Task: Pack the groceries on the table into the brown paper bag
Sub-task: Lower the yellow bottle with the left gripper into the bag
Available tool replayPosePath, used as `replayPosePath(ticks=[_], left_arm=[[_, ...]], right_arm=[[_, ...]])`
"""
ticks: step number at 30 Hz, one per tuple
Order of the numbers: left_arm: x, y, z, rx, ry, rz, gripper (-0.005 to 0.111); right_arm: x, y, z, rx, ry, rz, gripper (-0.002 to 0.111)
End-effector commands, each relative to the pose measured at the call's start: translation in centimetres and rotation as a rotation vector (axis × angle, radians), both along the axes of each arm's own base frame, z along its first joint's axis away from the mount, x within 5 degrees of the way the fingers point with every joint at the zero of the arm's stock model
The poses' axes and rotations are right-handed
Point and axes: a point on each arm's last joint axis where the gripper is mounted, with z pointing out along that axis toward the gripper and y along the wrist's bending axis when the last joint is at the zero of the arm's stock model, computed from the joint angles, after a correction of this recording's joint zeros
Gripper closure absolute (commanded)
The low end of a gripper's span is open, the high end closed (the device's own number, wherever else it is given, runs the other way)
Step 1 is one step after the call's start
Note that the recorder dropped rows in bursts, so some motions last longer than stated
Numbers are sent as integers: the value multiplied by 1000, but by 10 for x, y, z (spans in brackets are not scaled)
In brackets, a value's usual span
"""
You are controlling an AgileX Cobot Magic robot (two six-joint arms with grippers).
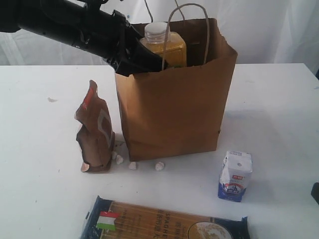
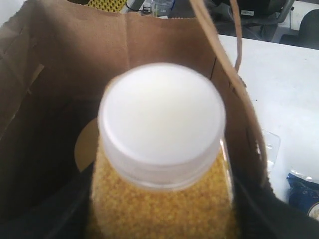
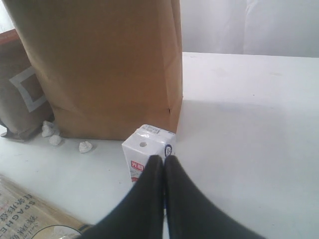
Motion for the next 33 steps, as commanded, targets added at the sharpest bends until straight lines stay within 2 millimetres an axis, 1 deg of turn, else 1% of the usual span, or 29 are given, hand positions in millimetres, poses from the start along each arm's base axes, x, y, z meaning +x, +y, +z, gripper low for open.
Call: replayPosePath(ticks=[1,7,10,14,20,26,31,33], left_arm=[[-1,-2,4,-36,20,-2,97],[0,-1,5,-38,10,13,63],[0,0,8,-43,-1,31,52],[0,2,15,-54,-26,71,48],[0,3,18,-58,-24,92,44],[2,5,21,-71,-39,135,44],[4,5,21,-81,-13,164,44],[6,6,21,-82,-19,178,42]], right_arm=[[0,0,-1,7,-4,-6,108],[0,0,-1,7,-4,-6,108],[0,0,-1,7,-4,-6,108],[0,0,-1,7,-4,-6,108],[0,0,-1,7,-4,-6,108],[0,0,-1,7,-4,-6,108],[0,0,-1,7,-4,-6,108],[0,0,-1,7,-4,-6,108]])
